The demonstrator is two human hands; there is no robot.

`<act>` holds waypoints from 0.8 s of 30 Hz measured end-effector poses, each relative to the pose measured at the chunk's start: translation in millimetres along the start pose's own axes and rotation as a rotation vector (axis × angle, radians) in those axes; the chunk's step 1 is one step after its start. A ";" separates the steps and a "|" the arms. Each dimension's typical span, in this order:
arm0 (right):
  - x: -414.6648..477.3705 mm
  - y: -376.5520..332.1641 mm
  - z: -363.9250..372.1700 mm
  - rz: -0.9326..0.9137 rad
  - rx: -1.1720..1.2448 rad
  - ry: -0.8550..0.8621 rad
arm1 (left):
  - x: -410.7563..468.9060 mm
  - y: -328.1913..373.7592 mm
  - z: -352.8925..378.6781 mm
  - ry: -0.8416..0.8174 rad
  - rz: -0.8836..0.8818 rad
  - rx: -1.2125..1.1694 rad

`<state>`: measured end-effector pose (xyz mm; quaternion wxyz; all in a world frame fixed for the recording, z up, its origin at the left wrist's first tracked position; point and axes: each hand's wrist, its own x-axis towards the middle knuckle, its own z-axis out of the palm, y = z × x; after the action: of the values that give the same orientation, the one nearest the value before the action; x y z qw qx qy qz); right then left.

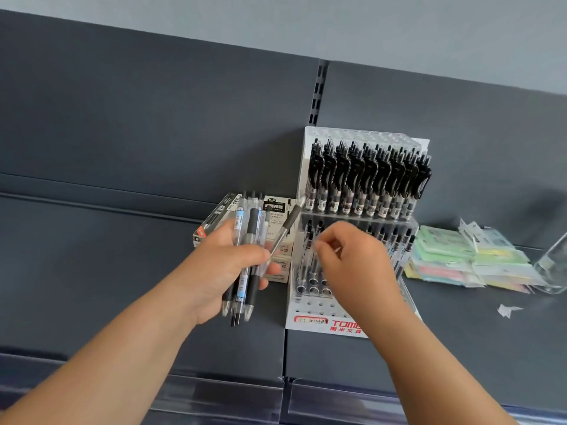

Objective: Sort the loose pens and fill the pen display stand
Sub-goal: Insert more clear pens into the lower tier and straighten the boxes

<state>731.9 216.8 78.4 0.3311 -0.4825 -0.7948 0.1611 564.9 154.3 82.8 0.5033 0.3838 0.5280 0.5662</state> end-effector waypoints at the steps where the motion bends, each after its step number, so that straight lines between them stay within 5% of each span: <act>1: -0.2 -4.9 -3.2 0.006 0.064 0.056 | -0.2 0.4 0.9 -0.010 0.007 0.004; 6: 7.3 -24.6 -9.9 0.286 0.813 -0.109 | -0.3 3.3 8.5 -0.088 0.054 0.026; 9: 10.8 -22.8 -13.3 0.287 0.971 -0.134 | 0.5 3.4 10.4 -0.123 0.037 0.022; 15: 17.6 -2.5 -35.4 0.295 1.187 0.089 | 2.4 2.1 9.0 -0.035 0.018 -0.010; 21: 9.0 14.7 -40.6 0.374 1.065 -0.190 | 12.1 8.7 7.4 0.148 0.070 -0.048; 24: 3.1 18.3 -40.1 0.271 0.598 -0.334 | 13.6 9.9 7.6 0.159 0.099 -0.009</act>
<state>770.3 225.8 98.2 0.2987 -0.4321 -0.6847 0.5052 567.9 169.8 92.3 0.4332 0.3610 0.5440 0.6214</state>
